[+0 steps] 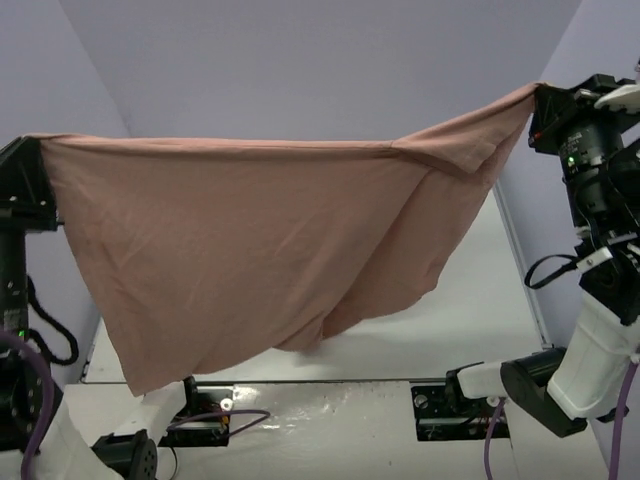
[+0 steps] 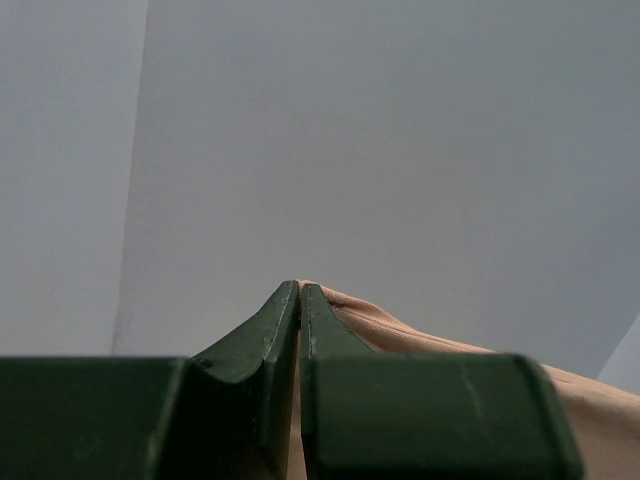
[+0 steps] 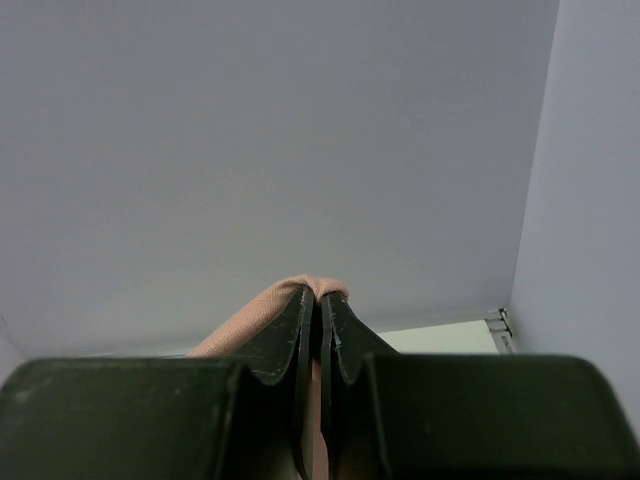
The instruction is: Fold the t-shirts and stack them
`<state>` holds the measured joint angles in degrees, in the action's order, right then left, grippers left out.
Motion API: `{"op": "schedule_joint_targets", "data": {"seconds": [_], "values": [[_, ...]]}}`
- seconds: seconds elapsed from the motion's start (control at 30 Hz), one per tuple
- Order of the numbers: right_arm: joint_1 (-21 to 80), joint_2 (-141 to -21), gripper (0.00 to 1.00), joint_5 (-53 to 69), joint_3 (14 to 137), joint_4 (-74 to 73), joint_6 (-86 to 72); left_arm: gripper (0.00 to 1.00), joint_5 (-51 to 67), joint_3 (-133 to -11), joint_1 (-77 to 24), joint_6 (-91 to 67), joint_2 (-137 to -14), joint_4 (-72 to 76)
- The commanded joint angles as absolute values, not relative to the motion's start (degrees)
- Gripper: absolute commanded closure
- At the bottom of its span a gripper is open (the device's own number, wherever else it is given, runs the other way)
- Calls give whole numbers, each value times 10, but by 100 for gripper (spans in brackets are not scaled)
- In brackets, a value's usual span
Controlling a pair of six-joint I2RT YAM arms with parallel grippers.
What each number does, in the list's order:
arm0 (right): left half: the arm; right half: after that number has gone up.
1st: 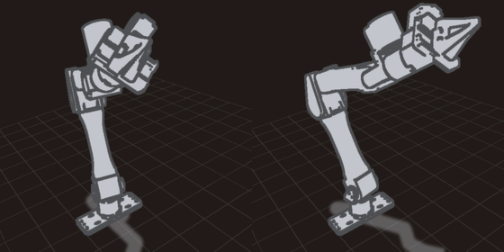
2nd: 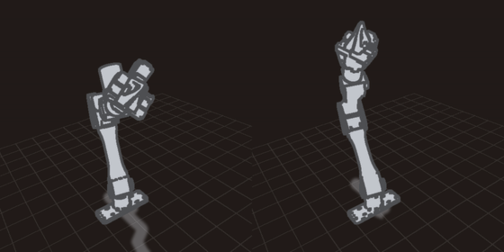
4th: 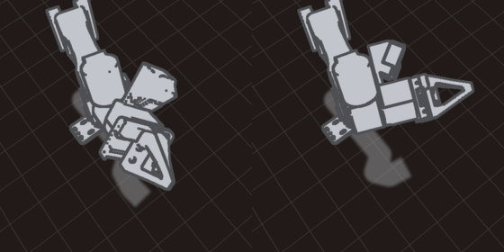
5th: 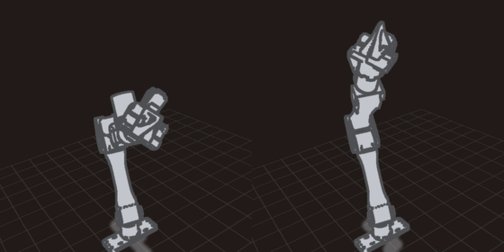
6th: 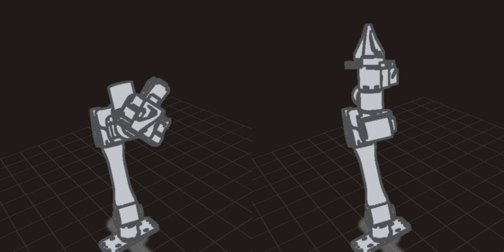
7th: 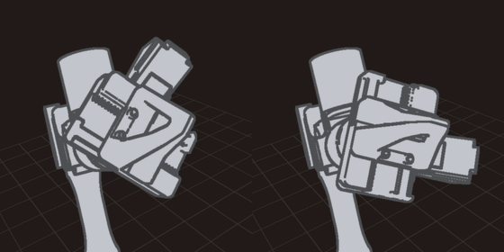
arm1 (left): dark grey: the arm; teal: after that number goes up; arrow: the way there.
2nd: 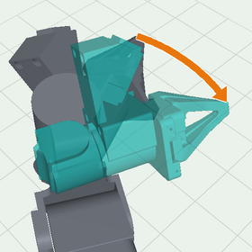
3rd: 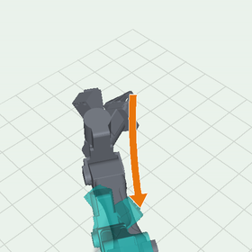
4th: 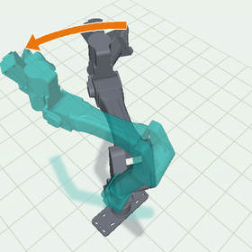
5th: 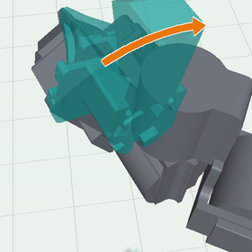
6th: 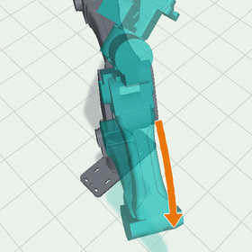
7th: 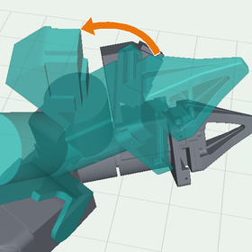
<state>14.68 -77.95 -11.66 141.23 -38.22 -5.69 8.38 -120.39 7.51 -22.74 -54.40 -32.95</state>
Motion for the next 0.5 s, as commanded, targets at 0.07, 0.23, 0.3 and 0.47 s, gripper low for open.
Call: {"op": "schedule_joint_targets", "data": {"seconds": [0.07, 0.23, 0.3, 0.47], "values": [[145, -878, 100, -107, 1419, -313, -33, 100, 83, -1164, 74, -219, -640, -289], [143, -942, 100, -90, 1469, -295, -30, 100, 90, -1191, 75, -229, -707, -281], [140, -967, 100, -88, 1491, -285, -27, 100, 99, -1223, 75, -241, -740, -274], [137, -945, 100, -76, 1444, -167, -27, 100, 144, -1334, 76, -280, -816, -263]]}}
